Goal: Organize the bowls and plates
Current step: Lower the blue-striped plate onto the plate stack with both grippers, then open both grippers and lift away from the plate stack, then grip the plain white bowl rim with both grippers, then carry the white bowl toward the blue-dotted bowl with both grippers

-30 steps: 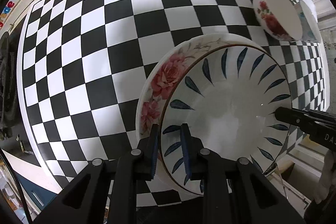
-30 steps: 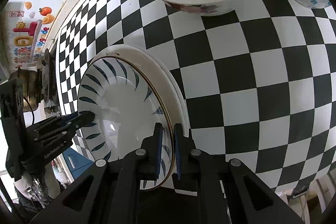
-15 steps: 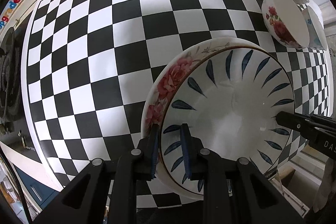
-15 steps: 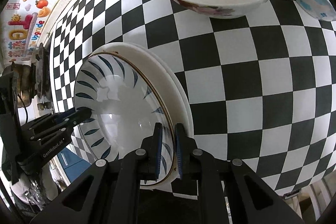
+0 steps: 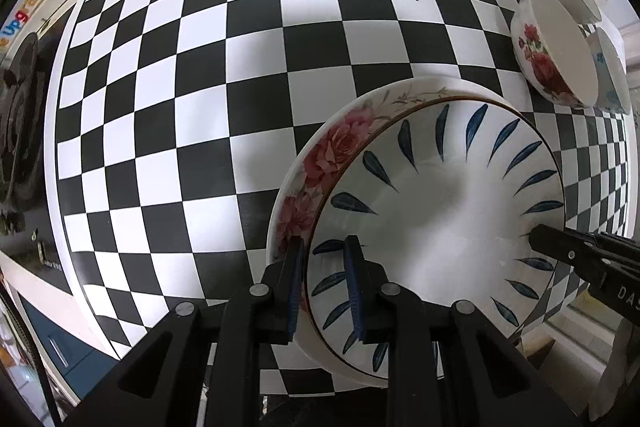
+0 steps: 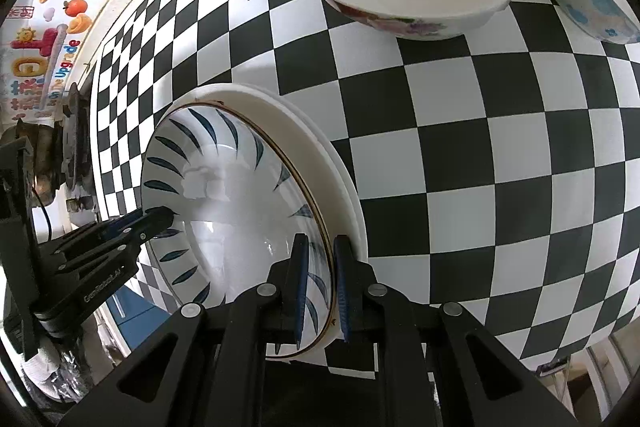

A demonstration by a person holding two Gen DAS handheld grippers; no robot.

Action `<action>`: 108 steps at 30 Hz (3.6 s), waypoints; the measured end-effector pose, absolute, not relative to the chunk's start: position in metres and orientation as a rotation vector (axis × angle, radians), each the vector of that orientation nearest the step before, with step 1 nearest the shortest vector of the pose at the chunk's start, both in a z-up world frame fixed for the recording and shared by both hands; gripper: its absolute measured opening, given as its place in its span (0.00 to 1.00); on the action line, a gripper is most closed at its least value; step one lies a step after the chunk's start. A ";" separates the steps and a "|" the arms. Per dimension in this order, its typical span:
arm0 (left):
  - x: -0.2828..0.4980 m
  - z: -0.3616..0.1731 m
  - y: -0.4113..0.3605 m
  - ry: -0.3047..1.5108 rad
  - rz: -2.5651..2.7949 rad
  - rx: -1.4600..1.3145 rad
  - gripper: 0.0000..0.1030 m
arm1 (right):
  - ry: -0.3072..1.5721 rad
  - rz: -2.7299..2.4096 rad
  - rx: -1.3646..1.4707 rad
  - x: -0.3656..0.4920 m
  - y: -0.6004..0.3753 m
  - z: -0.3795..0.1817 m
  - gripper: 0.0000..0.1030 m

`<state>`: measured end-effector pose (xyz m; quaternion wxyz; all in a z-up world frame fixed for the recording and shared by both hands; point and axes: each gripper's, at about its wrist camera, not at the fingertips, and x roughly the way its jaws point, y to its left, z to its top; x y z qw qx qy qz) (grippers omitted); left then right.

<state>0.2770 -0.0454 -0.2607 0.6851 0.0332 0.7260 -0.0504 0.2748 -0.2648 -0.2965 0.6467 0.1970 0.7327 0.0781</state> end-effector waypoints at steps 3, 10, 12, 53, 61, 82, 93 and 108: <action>0.274 -0.261 -0.047 1.616 -0.089 0.071 0.18 | 1.673 0.193 0.425 0.277 -0.264 -0.296 0.16; 0.261 -0.247 -0.039 1.592 -0.039 0.000 0.18 | 1.678 0.212 0.370 0.279 -0.261 -0.290 0.16; 0.254 -0.235 -0.036 1.569 -0.031 -0.011 0.18 | 1.662 0.203 0.347 0.277 -0.261 -0.281 0.20; 0.064 0.000 -0.024 0.997 -0.057 0.032 0.81 | 1.055 0.066 0.128 0.061 -0.218 -0.011 0.86; 0.063 0.003 -0.024 1.001 -0.066 0.014 0.81 | 1.063 0.064 0.133 0.055 -0.220 -0.008 0.86; 0.335 -0.158 -0.150 1.399 -0.191 -0.027 0.59 | 1.276 0.012 0.595 0.262 -0.419 -0.172 0.79; 0.412 -0.250 -0.186 1.625 -0.287 -0.073 0.33 | 1.482 0.058 0.544 0.371 -0.417 -0.280 0.33; 0.340 -0.220 -0.209 1.608 -0.342 -0.028 0.17 | 1.521 0.130 0.472 0.344 -0.414 -0.267 0.14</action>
